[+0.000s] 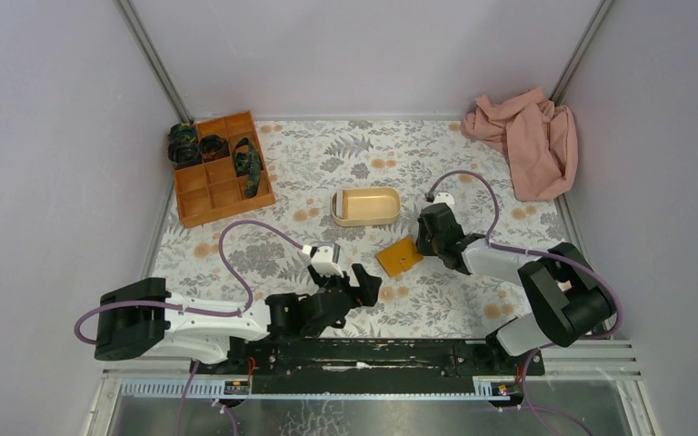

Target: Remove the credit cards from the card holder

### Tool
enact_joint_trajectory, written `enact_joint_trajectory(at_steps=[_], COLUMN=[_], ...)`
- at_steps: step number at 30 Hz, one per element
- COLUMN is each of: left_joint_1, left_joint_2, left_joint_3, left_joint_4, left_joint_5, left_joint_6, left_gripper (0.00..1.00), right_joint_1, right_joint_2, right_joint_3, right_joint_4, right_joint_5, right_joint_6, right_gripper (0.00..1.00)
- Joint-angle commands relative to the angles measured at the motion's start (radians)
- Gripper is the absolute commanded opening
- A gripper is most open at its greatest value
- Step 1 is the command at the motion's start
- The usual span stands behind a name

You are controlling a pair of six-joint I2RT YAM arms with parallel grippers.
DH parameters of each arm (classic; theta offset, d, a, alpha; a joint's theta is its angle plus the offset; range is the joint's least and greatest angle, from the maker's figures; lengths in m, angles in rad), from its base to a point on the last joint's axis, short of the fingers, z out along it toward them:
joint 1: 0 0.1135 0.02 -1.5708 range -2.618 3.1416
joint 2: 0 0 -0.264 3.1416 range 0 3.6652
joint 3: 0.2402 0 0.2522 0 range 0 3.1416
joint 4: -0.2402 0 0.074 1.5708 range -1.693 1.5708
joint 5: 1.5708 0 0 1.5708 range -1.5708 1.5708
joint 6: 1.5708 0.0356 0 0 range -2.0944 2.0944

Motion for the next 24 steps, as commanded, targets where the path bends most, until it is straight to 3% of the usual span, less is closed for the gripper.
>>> enact_joint_trajectory(at_steps=[1,8,12,15,19,21,24], left_joint_1=[-0.004,-0.004,0.059,0.152,0.261,0.304,0.330], left_joint_2=[0.003,0.016,-0.025,-0.087,-0.118,-0.094,-0.010], left_joint_3=[-0.015,-0.016,-0.024,-0.041,-0.042,-0.037,-0.007], left_joint_4=[0.070,0.067,0.082,0.087,0.087,0.109,0.169], left_joint_5=[-0.029,-0.057,-0.015,0.050,0.116,0.166,0.219], left_joint_6=[0.013,0.021,0.046,0.073,0.145,0.181,0.250], left_gripper=[0.97,0.97,0.96,0.82,0.54,0.49,0.46], right_joint_1=[0.014,0.074,0.103,0.116,0.144,0.147,0.147], right_joint_2=[-0.032,-0.015,-0.081,-0.168,-0.209,-0.197,-0.145], right_joint_3=[-0.019,-0.006,-0.010,-0.034,-0.065,-0.059,-0.037], right_joint_4=[0.018,0.029,0.016,0.030,0.055,0.042,0.020], right_joint_5=[-0.059,-0.135,-0.034,0.030,0.060,0.076,0.083], right_joint_6=[-0.037,-0.076,-0.084,-0.097,-0.097,-0.095,-0.080], right_gripper=[0.25,0.27,0.29,0.33,0.34,0.34,0.23])
